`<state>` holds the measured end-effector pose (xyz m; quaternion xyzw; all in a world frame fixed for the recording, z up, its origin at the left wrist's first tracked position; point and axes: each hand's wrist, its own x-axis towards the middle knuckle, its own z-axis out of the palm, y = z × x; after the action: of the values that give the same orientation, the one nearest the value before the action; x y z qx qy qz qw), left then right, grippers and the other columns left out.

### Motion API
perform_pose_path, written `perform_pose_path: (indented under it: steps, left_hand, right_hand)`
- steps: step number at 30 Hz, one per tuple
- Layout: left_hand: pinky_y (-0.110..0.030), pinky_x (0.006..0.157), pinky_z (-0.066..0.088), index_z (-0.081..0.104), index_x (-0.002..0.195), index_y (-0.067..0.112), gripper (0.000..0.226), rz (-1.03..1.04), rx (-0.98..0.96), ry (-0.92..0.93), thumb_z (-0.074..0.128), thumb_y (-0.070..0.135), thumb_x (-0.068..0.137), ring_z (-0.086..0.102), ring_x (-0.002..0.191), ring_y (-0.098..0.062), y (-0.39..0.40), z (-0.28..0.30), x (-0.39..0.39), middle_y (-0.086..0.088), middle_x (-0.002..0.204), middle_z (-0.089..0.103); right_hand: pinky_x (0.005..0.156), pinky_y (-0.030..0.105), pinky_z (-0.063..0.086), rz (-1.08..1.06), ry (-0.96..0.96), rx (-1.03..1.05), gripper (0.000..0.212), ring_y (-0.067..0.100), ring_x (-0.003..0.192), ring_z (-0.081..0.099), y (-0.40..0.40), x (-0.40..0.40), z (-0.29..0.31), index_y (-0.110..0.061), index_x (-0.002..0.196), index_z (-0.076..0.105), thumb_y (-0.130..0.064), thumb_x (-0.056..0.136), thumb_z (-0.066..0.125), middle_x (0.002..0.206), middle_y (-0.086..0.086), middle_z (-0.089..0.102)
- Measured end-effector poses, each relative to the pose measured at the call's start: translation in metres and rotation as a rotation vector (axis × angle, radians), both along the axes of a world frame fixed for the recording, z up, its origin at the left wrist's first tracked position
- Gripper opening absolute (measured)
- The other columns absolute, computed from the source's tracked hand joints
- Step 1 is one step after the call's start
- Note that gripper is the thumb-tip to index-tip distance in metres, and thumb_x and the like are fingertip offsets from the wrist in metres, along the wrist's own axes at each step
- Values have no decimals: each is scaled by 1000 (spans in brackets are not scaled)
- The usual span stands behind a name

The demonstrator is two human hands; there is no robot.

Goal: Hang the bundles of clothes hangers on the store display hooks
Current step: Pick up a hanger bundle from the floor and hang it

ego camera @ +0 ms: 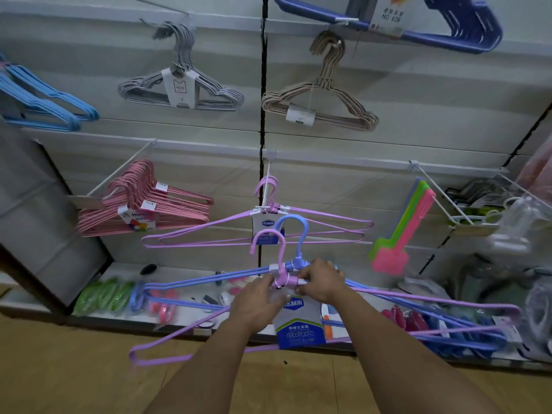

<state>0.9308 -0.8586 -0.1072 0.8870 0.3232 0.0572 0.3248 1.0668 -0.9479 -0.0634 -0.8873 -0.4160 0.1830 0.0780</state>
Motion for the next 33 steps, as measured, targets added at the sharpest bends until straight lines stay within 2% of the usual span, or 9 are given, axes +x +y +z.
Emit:
perform_pose_path:
  steps: [4, 7, 12, 16, 22, 25, 28, 31, 33]
  left_hand:
    - [-39, 85, 48, 54, 119, 19, 30, 41, -30, -18, 48, 36, 96, 57, 98, -22, 1, -4, 3, -5, 110, 59]
    - [-41, 86, 50, 54, 117, 18, 29, 67, -80, 3, 47, 36, 96, 60, 98, -21, 4, -10, -5, -4, 110, 61]
    - [-33, 77, 46, 55, 112, 17, 26, 74, 39, -13, 45, 36, 97, 59, 91, -17, 5, -9, -7, -2, 102, 64]
    - [-30, 76, 43, 57, 112, 19, 24, 36, 111, 7, 46, 35, 97, 58, 90, -16, 11, -9, -12, -2, 102, 65]
    - [-32, 79, 40, 44, 85, 26, 18, 93, 303, 128, 46, 40, 96, 56, 86, -16, 15, -17, -26, 5, 88, 58]
    - [-30, 79, 38, 48, 87, 25, 18, 149, 357, 150, 47, 41, 95, 57, 88, -16, 13, -21, -25, 5, 91, 61]
    - [-29, 83, 38, 53, 102, 22, 21, 169, 404, 216, 45, 41, 96, 56, 94, -15, 10, -23, -21, 3, 101, 62]
    - [-30, 87, 38, 52, 113, 21, 25, 194, 416, 254, 42, 39, 98, 55, 102, -17, 8, -24, -16, 2, 108, 60]
    - [-30, 88, 37, 52, 116, 21, 26, 216, 407, 266, 41, 37, 99, 53, 105, -17, 6, -24, -14, 2, 110, 60]
  right_hand:
    - [108, 47, 27, 17, 85, -1, 33, 30, 125, 40, -2, 3, 9, -36, 113, 68, -52, 86, 57, 126, 5, 54]
    - [100, 40, 30, -49, 84, 64, 27, 30, 119, 43, -5, 8, 15, -28, 105, 71, -41, 92, 51, 115, 8, 53]
    - [98, 34, 35, 83, -189, -22, 26, 28, 119, 44, -20, 14, -4, -29, 116, 68, -24, 96, 52, 125, 6, 50]
    - [96, 31, 38, 31, -254, -40, 32, 27, 120, 47, -27, 19, -14, -19, 124, 63, -29, 96, 50, 130, 6, 52]
    - [82, 32, 45, -141, -289, 36, 24, 26, 99, 58, -41, 27, -8, -12, 100, 69, -3, 90, 49, 96, 6, 62]
    - [68, 33, 36, -242, -185, 147, 15, 31, 90, 56, -45, 25, -15, -14, 87, 53, 1, 86, 50, 87, 11, 56]
    - [67, 32, 32, -301, -144, 228, 23, 32, 93, 55, -49, 20, -24, -14, 98, 39, -4, 87, 56, 98, 11, 59]
    - [81, 33, 39, -280, -309, 138, 40, 27, 105, 55, -58, 27, -30, -17, 123, 40, -4, 88, 53, 113, 7, 60]
    - [87, 30, 39, -326, -395, 77, 41, 22, 108, 53, -68, 37, -32, -19, 129, 42, -8, 90, 50, 117, 3, 58]
